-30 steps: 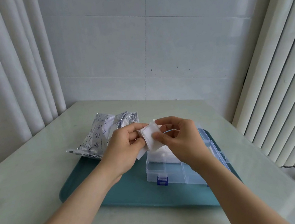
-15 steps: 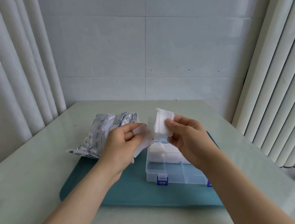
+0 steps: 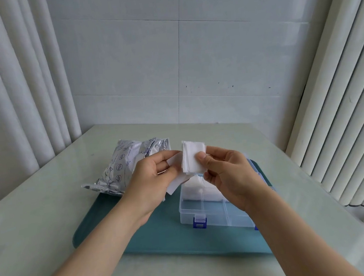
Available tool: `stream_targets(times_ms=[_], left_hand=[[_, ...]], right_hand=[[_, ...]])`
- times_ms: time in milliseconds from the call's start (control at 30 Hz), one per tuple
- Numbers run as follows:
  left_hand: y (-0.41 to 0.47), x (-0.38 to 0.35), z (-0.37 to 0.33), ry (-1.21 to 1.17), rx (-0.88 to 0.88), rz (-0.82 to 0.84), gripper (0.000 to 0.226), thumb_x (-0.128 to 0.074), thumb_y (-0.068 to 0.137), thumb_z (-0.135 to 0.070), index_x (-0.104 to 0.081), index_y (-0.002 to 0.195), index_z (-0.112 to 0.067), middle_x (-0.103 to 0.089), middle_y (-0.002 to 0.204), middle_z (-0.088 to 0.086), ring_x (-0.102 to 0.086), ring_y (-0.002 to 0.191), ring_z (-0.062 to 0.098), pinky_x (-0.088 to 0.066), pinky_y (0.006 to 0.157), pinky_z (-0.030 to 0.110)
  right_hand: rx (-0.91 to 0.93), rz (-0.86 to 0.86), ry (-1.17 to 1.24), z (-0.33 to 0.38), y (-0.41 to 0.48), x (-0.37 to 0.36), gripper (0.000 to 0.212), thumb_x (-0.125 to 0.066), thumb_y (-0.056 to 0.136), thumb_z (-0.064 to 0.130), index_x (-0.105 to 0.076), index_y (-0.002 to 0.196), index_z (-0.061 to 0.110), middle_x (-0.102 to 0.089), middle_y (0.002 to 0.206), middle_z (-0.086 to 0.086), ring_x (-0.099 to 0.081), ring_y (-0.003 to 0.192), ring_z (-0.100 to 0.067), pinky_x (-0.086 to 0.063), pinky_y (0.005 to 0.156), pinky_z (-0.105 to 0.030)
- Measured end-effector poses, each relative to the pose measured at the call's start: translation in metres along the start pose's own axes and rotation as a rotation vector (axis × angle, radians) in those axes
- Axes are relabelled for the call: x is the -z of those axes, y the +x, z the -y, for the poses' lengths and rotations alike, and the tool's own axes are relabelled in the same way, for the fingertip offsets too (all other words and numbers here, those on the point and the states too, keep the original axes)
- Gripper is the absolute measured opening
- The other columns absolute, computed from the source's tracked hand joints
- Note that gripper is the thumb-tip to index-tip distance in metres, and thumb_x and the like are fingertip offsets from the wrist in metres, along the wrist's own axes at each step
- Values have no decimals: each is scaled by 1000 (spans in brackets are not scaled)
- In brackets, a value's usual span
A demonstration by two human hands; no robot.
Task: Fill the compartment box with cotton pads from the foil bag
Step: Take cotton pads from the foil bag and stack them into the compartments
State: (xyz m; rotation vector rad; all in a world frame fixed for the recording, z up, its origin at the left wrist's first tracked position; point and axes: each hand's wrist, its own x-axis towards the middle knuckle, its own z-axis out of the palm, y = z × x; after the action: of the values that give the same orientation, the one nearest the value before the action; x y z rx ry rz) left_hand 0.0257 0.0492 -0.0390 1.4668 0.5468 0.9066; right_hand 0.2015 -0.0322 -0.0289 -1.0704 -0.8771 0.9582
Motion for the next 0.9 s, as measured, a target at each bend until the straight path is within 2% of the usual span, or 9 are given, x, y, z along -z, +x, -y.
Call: stream_targets(times_ms=[67, 133, 333, 600, 733, 800, 833, 900], left_hand=[[1, 0, 1, -9, -10, 2, 30, -73, 97, -3, -72, 125, -15, -80, 117, 3, -76, 111, 22, -57, 102, 38], [1, 1, 3, -14, -16, -2, 30, -72, 98, -3, -72, 126, -13, -80, 117, 5, -76, 112, 23, -55, 107, 43], [3, 1, 4, -2, -23, -8, 28, -69, 100, -3, -72, 126, -13, -79, 118, 6, -77, 110, 25, -54, 110, 49], [2, 2, 4, 37, -14, -23, 26, -70, 101, -10, -74, 125, -20, -79, 119, 3, -77, 110, 27, -49, 111, 60], [0, 1, 1, 66, -9, -9, 26, -65, 103, -9, -71, 126, -19, -81, 115, 1, -78, 104, 29, -61, 92, 37], [-1, 1, 1, 65, 1, -3, 27, -62, 105, -7, -69, 129, -18, -81, 114, 2, -79, 102, 30, -61, 91, 36], [-1, 1, 0, 64, 11, -12, 28, -61, 106, -6, -67, 129, -18, -81, 112, 2, -80, 99, 29, -62, 84, 32], [-3, 0, -2, 80, 27, -45, 26, -60, 106, -7, -65, 129, -20, -82, 108, -1, -81, 91, 23, -55, 58, 20]], right_hand=[[-12, 19, -18, -1, 0, 1, 24, -66, 101, 11, -75, 122, 3, -76, 99, -8, -67, 79, -10, -51, 73, -22], [-36, 22, -21, -1, 1, 2, 24, -66, 101, 12, -76, 119, 2, -74, 98, -8, -62, 78, -11, -48, 73, -24], [-85, 11, -11, -1, 3, 5, 23, -69, 98, 15, -79, 112, 0, -71, 100, -15, -50, 86, -22, -46, 74, -29], [-68, 11, -11, -1, 2, 4, 24, -68, 100, 13, -76, 115, -4, -71, 93, -10, -57, 73, -13, -46, 70, -26], [-41, -35, -28, 0, 1, 2, 22, -67, 100, 13, -75, 115, -2, -72, 87, -7, -57, 71, -12, -45, 70, -26], [-19, -80, -68, -1, 2, 3, 19, -68, 101, 17, -78, 111, 4, -73, 87, -4, -55, 73, -13, -42, 74, -29], [-1, -101, -95, 0, 2, 4, 18, -68, 102, 20, -78, 109, 8, -73, 88, -2, -55, 75, -12, -41, 76, -31], [47, -113, -105, 2, 2, 4, 14, -66, 103, 22, -77, 104, 14, -73, 89, 1, -58, 78, -12, -41, 77, -31]])
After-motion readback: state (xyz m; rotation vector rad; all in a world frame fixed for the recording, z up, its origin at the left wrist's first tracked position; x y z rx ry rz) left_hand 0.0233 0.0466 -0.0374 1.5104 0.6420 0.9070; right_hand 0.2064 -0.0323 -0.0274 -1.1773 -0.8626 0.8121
